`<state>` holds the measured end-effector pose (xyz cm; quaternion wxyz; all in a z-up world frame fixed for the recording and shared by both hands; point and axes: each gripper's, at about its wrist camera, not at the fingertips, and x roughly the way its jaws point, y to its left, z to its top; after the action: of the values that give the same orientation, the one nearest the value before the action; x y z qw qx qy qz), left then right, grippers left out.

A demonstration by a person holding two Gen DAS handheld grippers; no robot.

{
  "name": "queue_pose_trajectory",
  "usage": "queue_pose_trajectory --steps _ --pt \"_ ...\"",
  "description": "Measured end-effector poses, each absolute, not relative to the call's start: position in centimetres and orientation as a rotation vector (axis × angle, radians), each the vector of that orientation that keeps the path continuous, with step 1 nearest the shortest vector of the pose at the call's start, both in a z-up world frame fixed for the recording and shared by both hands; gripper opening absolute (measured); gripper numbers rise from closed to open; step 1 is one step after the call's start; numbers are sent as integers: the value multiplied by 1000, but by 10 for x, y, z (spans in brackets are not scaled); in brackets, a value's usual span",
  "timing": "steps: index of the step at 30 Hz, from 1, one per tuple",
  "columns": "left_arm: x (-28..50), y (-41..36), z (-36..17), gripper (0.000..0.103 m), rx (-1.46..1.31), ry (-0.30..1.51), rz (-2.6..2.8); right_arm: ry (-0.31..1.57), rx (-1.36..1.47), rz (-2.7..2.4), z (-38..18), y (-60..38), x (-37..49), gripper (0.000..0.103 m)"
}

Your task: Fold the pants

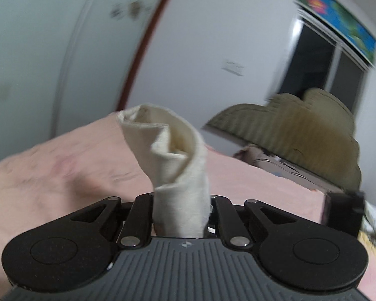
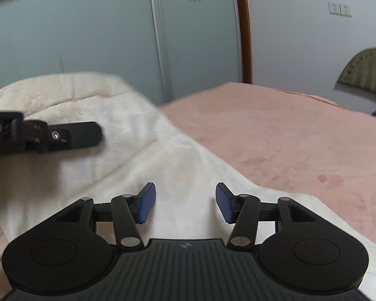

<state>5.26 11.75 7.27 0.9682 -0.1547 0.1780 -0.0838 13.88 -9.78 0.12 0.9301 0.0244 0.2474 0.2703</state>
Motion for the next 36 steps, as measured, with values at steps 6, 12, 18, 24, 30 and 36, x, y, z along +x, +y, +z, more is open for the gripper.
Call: queue_pose_trajectory --steps 6,12,18,24,30,36 --pt "35 47 83 13 -225 333 -296 401 48 522 13 -151 104 52" --pt "33 -17 74 16 -187 366 -436 320 -29 443 18 -211 60 52" --pt "25 -87 57 20 -93 370 -542 328 -72 384 15 -274 59 52" --pt "31 -141 26 22 -54 448 -584 387 -135 354 1 -317 56 53" --pt "46 -168 1 27 -46 526 -568 475 -123 345 -25 -341 66 53" --pt "61 -184 -9 32 -47 558 -603 500 -62 295 -36 -362 53 55"
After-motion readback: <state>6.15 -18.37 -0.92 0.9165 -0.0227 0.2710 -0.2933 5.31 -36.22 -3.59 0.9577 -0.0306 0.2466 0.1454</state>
